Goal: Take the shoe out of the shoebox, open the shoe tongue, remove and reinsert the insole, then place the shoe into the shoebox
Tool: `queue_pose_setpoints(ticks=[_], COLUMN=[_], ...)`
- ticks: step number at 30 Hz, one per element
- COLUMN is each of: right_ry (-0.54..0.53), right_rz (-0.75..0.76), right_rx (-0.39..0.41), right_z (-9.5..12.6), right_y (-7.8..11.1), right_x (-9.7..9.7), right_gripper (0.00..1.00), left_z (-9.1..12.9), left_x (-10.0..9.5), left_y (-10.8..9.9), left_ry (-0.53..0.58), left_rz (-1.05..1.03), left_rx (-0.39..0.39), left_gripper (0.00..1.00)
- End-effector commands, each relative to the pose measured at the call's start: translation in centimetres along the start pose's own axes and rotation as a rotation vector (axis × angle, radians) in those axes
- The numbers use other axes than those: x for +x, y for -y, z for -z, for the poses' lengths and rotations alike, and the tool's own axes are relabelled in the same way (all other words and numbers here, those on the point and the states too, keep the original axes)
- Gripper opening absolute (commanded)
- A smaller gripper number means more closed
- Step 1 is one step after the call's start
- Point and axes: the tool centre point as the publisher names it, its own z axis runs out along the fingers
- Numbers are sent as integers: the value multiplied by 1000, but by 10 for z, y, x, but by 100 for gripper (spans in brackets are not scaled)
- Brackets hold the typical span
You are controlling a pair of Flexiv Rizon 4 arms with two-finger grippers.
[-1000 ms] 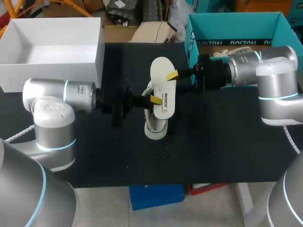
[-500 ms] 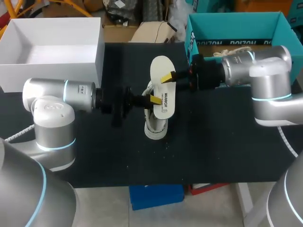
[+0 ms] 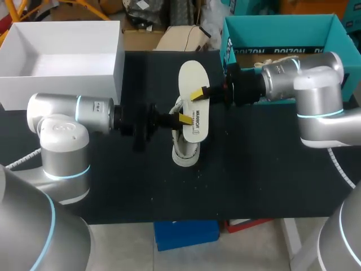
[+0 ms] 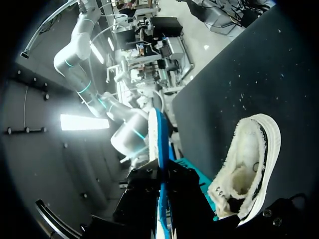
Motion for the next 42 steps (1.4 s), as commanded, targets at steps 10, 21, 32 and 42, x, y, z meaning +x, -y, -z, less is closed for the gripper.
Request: queue_pose_setpoints(ticks=[10, 21, 32, 42], right_ry=[5, 15, 33, 33], right_rz=[-1, -8, -15, -15], right_rx=[-11, -35, -28, -28], right_z=[7, 14, 13, 13], right_y=[-3, -4, -4, -4], right_x=[-3, -10, -12, -12], right_gripper=[27, 25, 0, 0], left_z=[-1, -1, -1, 18], left_x=[0, 0, 0, -22], left_y=[1, 1, 1, -6], left_ry=[-2, -2, -2, -242], left_rz=[-2, -2, -2, 27], left_rx=[-3, -3, -3, -117], left_gripper=[0, 0, 0, 100])
